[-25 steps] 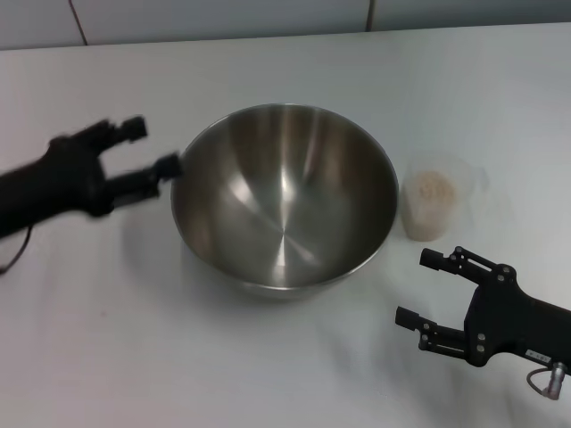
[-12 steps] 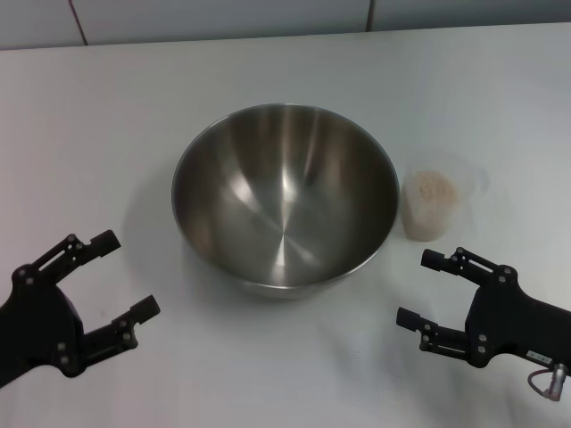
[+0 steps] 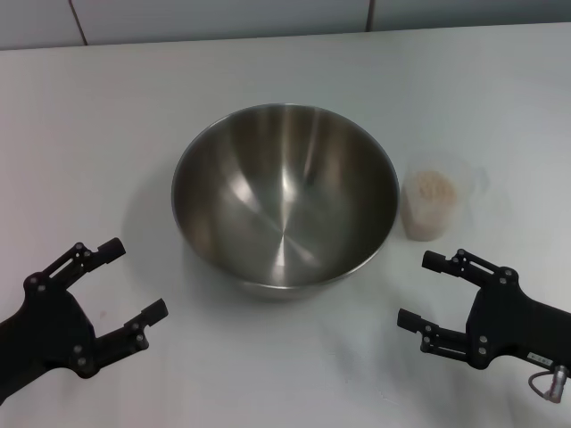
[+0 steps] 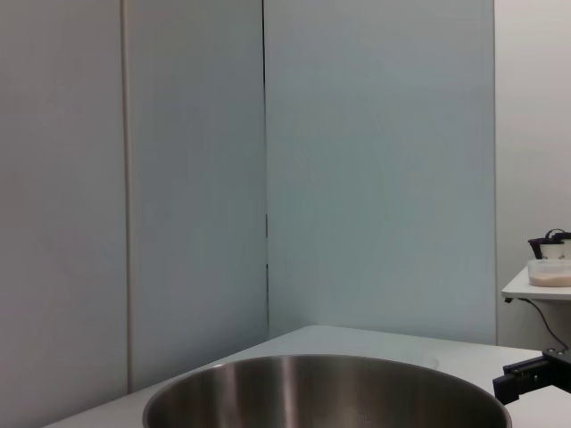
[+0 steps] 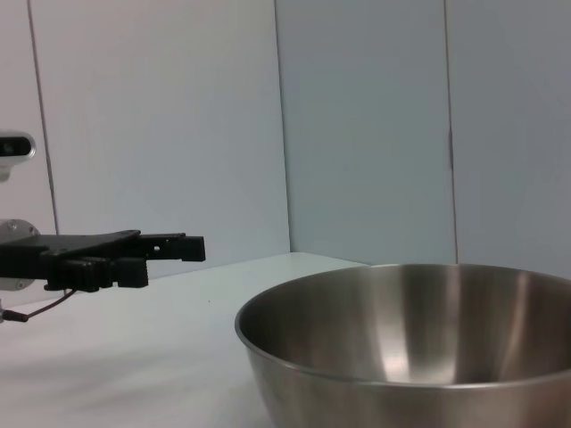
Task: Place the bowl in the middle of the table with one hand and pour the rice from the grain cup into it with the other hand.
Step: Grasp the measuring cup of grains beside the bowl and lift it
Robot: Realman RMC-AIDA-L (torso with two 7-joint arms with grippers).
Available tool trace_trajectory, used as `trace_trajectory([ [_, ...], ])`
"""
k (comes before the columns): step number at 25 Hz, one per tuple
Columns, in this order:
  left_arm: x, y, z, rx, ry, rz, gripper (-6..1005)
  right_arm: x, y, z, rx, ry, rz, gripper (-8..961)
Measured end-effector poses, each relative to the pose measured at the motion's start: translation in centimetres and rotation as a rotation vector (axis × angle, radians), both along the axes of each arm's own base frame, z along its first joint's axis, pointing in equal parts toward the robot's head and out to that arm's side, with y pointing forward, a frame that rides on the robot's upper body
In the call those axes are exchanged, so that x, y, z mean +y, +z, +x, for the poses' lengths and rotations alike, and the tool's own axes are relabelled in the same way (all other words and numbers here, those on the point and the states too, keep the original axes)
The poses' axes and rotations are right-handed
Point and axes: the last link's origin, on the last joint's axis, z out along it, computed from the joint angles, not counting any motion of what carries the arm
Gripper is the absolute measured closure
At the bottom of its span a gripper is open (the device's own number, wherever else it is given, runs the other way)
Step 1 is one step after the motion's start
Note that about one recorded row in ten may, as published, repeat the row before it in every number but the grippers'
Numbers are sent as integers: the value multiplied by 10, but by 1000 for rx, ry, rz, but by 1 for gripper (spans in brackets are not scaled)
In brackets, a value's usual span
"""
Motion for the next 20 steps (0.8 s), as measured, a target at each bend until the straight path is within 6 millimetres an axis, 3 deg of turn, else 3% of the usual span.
trace_trajectory([
  [9, 2, 0, 1, -12, 10, 4, 133, -6, -1, 3, 25, -37, 34, 140],
  [20, 6, 2, 1, -39, 38, -10, 134, -30, -3, 10, 106, -185, 300, 153],
])
